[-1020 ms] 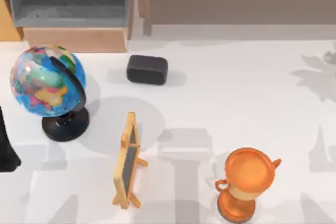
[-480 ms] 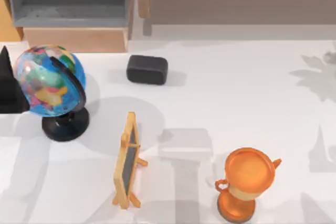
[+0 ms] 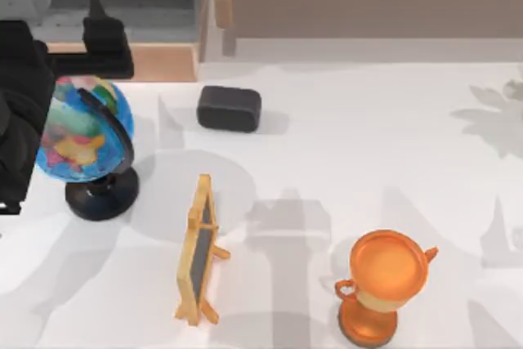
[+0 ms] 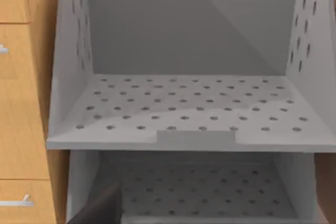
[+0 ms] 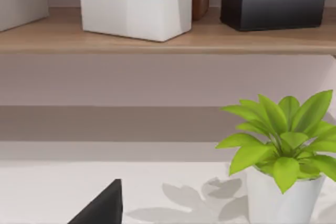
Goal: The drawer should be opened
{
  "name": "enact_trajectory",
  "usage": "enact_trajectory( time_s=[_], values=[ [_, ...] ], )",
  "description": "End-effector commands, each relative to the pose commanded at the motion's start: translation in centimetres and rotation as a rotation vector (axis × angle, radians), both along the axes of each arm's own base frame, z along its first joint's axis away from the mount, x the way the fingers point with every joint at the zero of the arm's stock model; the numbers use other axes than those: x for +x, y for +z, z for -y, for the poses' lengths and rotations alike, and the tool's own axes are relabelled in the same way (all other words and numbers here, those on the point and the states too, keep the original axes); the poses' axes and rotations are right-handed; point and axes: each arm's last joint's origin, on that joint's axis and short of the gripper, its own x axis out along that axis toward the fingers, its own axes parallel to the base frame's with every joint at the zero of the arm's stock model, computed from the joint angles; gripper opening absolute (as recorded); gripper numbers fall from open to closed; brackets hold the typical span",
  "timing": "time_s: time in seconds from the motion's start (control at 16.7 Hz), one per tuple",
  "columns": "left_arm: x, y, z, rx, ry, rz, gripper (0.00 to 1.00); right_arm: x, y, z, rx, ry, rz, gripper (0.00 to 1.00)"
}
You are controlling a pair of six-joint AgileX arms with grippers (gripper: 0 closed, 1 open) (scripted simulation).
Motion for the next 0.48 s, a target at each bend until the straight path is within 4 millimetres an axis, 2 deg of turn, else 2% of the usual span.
enact_trajectory(
  time_s=[0.24,0.48],
  values=[
    [1.9,-0.4,2.1,0.002,0.001,0.001,1.0,0.0,0.0,0.0,0.0,0.0,0.0,1.0],
    [2.1,-0.4,2.2,0.003,0.001,0.001,1.0,0.0,0.0,0.0,0.0,0.0,0.0,1.0]
  ],
)
